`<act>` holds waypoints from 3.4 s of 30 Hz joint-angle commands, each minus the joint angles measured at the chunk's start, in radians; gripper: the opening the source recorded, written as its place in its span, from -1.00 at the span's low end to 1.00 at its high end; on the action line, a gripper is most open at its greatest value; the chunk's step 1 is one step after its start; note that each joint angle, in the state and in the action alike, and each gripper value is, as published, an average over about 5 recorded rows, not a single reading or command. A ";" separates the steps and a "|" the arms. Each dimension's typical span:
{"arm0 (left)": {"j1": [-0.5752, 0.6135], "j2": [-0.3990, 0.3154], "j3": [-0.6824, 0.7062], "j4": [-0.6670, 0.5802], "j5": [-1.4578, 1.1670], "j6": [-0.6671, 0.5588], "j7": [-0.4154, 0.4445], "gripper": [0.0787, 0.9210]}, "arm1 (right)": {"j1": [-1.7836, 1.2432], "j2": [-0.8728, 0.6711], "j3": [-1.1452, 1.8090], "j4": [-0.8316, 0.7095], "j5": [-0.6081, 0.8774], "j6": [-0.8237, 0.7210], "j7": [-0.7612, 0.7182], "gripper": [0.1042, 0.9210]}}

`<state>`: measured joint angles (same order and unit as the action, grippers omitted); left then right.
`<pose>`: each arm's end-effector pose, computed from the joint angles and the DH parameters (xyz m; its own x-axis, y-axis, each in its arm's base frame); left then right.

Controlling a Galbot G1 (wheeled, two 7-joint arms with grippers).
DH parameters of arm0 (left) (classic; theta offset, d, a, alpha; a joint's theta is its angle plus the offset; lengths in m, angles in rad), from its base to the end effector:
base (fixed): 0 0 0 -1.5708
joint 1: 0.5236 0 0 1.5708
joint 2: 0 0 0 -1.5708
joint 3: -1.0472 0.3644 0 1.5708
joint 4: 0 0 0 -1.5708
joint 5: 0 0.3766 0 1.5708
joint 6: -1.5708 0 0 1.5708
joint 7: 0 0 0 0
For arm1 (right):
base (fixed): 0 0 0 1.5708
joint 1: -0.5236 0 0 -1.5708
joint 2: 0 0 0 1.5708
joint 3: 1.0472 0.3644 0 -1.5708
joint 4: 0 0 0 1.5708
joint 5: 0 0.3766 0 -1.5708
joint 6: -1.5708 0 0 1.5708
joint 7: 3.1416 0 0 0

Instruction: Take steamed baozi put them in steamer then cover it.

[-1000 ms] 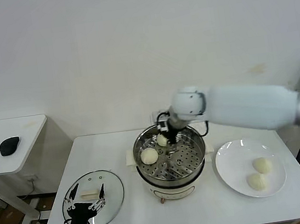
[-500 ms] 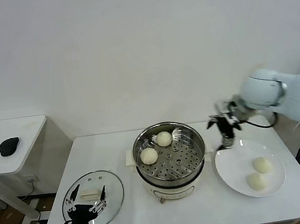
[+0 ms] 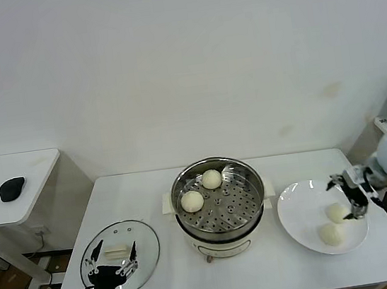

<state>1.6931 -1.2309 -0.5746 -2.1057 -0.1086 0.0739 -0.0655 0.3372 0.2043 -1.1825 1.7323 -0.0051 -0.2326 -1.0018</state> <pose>0.1639 0.0731 -0.3202 -0.9824 0.0492 0.1803 0.0864 0.9751 0.2044 0.4057 -0.2228 -0.1275 -0.2443 -0.0435 0.9687 -0.9603 -0.1277 -0.2479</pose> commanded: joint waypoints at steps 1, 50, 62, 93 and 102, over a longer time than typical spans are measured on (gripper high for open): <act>0.001 -0.003 0.001 0.002 0.019 -0.001 0.004 0.77 | -0.510 -0.046 0.400 -0.036 -0.116 0.037 0.046 0.76; -0.017 -0.001 -0.010 0.035 0.021 -0.001 0.006 0.77 | -0.339 0.136 0.349 -0.146 0.004 -0.022 0.033 0.17; -0.022 0.014 -0.017 0.026 0.005 0.000 0.007 0.77 | 0.178 0.230 0.136 -0.162 0.191 -0.027 0.016 0.16; 0.000 -0.025 -0.067 0.007 0.005 -0.018 0.006 0.77 | 0.287 0.735 -0.229 -0.096 0.197 0.289 0.138 0.18; 0.012 -0.046 -0.070 0.007 0.016 -0.027 0.005 0.77 | 0.258 0.793 -0.243 -0.127 0.080 0.417 0.104 0.18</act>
<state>1.7007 -1.2691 -0.6453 -2.0992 -0.0985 0.0491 -0.0603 0.6046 0.9178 -1.3896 1.6176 0.1796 0.0484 -0.8890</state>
